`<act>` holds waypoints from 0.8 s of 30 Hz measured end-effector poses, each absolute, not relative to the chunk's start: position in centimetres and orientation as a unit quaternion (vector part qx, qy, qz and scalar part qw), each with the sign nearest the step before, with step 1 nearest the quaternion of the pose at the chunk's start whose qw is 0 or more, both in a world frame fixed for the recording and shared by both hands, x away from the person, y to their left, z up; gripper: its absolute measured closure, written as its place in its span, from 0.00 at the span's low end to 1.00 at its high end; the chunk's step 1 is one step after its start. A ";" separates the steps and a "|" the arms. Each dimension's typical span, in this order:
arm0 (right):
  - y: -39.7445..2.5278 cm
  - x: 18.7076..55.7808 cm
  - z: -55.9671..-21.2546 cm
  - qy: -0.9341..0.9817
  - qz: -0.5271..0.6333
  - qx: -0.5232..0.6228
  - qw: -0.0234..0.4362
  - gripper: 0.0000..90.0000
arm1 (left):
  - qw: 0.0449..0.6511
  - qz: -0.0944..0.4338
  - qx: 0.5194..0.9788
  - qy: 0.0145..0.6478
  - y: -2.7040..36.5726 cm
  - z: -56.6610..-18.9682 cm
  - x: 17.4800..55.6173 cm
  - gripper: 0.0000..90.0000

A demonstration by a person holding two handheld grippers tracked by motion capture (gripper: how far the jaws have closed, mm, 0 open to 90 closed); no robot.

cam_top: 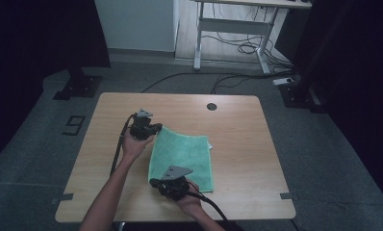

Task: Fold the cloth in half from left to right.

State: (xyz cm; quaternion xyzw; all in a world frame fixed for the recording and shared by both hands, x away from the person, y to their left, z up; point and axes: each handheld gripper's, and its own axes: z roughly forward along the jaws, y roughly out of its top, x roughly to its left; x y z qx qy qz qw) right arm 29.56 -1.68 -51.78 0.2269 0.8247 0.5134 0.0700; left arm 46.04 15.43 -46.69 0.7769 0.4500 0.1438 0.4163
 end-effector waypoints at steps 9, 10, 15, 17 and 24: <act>-0.2 30.0 -50.2 0.812 0.536 0.220 0.073 0.98 | 0.426 0.155 0.769 0.450 16.7 -44.4 46.2 0.98; -0.1 29.9 -50.0 0.811 0.538 0.217 0.075 0.98 | 0.425 0.154 0.770 0.450 16.7 -44.1 46.2 0.98; -0.5 29.7 -50.0 0.814 0.532 0.218 0.080 0.98 | 0.410 0.151 0.779 0.450 16.2 -45.0 46.1 0.98; -0.8 29.7 -50.4 0.815 0.528 0.224 0.078 0.98 | 0.406 0.144 0.779 0.455 16.0 -45.7 46.2 0.98; 0.1 29.6 -50.0 0.810 0.542 0.211 0.072 0.98 | 0.410 0.164 0.770 0.460 17.3 -44.2 45.7 0.98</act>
